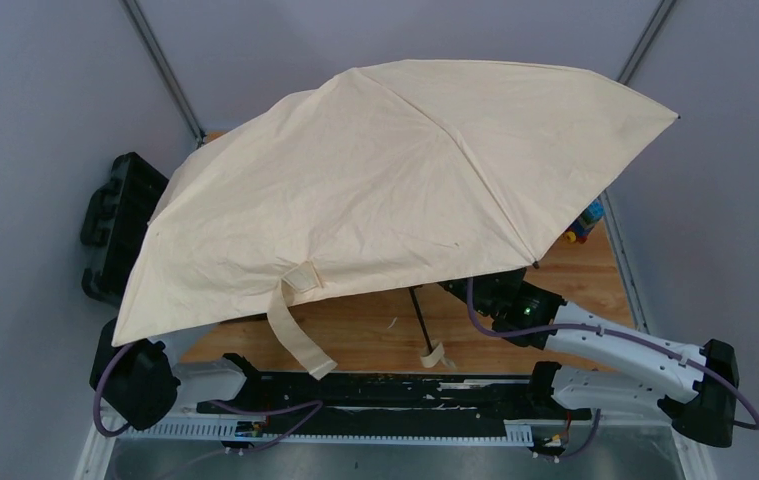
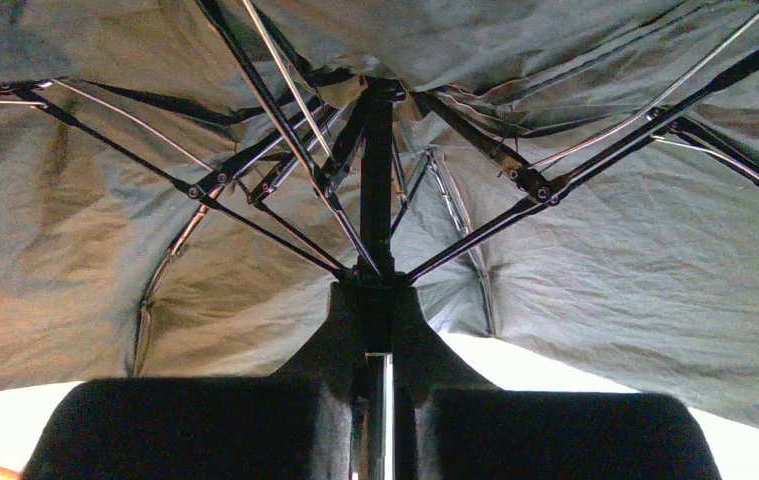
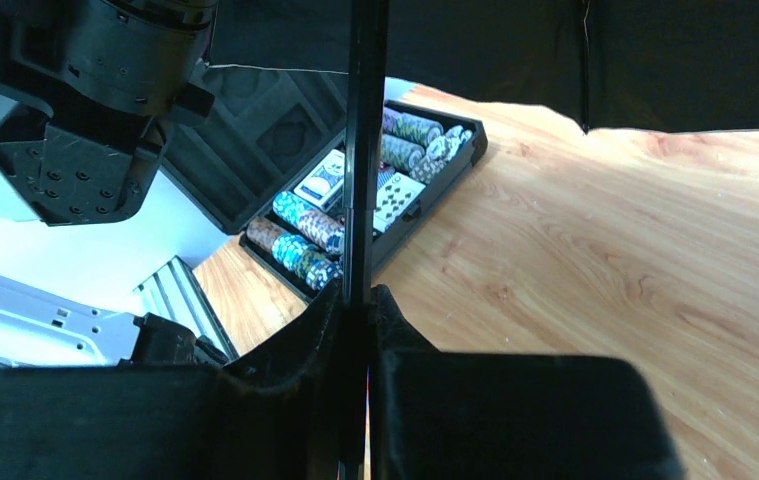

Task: Put away the umbrella

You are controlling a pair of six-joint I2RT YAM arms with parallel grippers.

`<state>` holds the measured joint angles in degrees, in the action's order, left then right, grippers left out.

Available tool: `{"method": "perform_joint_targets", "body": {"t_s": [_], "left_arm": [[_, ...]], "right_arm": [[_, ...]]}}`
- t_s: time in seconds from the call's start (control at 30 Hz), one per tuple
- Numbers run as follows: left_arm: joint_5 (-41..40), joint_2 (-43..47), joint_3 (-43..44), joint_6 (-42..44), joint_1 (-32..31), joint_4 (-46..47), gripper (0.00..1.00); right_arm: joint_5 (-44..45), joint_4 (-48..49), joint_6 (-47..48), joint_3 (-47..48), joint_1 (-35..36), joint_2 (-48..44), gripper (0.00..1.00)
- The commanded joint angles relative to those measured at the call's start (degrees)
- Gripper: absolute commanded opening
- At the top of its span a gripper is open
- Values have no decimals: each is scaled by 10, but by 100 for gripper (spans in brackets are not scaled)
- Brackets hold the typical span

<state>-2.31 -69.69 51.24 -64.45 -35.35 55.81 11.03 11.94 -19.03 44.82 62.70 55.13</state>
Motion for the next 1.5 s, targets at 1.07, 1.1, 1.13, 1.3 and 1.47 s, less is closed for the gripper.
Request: {"method": "perform_joint_targets", "body": {"t_s": [1.07,1.1,1.13,1.3,1.47], "left_arm": [[-15,39,-4,13,16,-46,54],[-10,37,0,20,16,-51,34],[-1,34,5,21,16,-66,10],[20,17,-27,0,-2,-68,0],[46,-2,-80,-20,-26,-28,0]], "right_arm": [[-64,74,-36,0,9,-63,0],[-62,74,-36,1,8,-62,0],[-60,76,-35,2,8,-61,0],[-35,81,12,47,7,-33,0],[-65,37,9,107,-36,14,0]]}}
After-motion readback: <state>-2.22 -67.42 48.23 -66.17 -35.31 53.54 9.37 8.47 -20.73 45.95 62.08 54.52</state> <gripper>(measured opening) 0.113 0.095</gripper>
